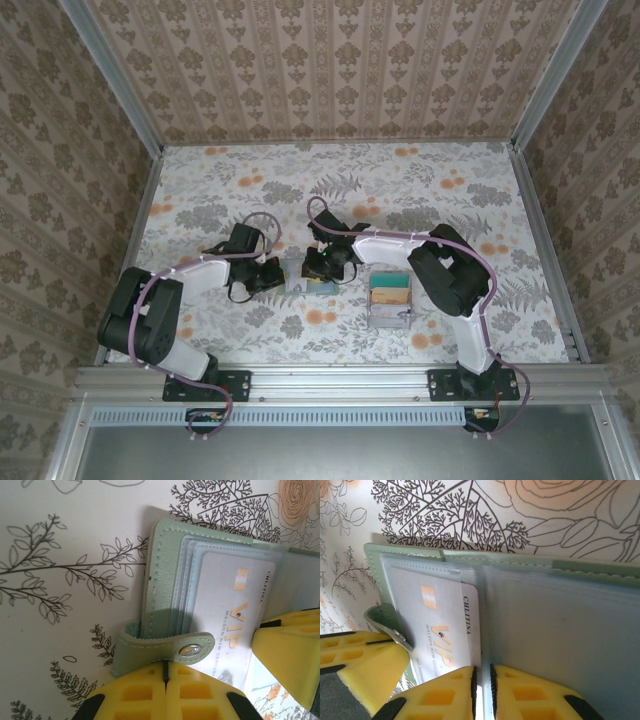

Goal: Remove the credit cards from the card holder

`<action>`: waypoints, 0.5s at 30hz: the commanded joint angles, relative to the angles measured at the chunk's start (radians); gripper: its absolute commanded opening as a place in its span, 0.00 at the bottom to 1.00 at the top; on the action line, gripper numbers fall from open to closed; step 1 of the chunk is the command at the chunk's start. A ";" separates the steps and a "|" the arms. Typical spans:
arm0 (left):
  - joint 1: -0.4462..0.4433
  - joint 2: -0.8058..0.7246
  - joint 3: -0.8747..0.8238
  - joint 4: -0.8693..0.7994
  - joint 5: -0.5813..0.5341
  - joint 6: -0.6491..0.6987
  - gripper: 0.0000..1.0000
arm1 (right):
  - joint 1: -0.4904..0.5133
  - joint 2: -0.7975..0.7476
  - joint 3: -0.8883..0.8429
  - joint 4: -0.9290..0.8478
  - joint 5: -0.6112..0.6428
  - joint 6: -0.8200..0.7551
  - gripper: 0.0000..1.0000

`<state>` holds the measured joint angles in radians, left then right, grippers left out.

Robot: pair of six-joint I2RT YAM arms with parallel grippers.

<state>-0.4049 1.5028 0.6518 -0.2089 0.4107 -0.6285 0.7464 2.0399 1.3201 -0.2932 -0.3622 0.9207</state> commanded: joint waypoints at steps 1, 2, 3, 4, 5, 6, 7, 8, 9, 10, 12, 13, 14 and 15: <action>-0.010 0.029 0.010 -0.023 0.000 0.005 0.00 | -0.005 0.027 0.007 0.006 -0.042 0.013 0.19; -0.011 0.030 0.012 -0.023 0.000 0.006 0.00 | -0.004 0.029 0.008 0.008 -0.047 0.014 0.19; -0.012 0.030 0.012 -0.022 0.001 0.007 0.00 | -0.005 0.036 0.013 0.009 -0.056 0.015 0.19; -0.012 0.031 0.012 -0.023 0.003 0.008 0.00 | -0.003 0.038 0.017 0.009 -0.061 0.015 0.19; -0.014 0.033 0.012 -0.023 0.002 0.007 0.00 | -0.002 0.041 0.020 0.010 -0.064 0.015 0.18; -0.015 0.033 0.012 -0.022 0.002 0.008 0.00 | -0.001 0.042 0.020 0.012 -0.066 0.013 0.18; -0.017 0.031 0.012 -0.021 0.002 0.007 0.00 | 0.002 0.042 0.021 0.013 -0.066 0.012 0.18; -0.017 0.032 0.011 -0.021 0.001 0.006 0.00 | 0.002 0.042 0.022 0.011 -0.066 0.012 0.17; -0.019 0.032 0.012 -0.021 0.003 0.005 0.00 | 0.002 0.043 0.019 0.010 -0.066 0.012 0.16; -0.021 0.032 0.012 -0.019 0.003 0.006 0.00 | 0.002 0.042 0.017 0.011 -0.065 0.012 0.13; -0.023 0.033 0.012 -0.023 0.001 0.006 0.00 | 0.001 0.035 0.012 0.011 -0.059 0.013 0.06; -0.024 0.031 0.012 -0.023 0.000 0.006 0.00 | 0.002 0.030 0.010 0.008 -0.054 0.012 0.00; -0.023 0.030 0.011 -0.026 -0.002 0.005 0.00 | 0.000 0.024 0.008 0.005 -0.050 0.011 0.00; -0.024 0.028 0.011 -0.030 -0.007 0.004 0.00 | 0.001 0.015 0.007 -0.002 -0.042 0.006 0.00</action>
<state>-0.4110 1.5055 0.6563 -0.2123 0.4065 -0.6289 0.7399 2.0502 1.3212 -0.2863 -0.3981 0.9234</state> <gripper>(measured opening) 0.047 0.070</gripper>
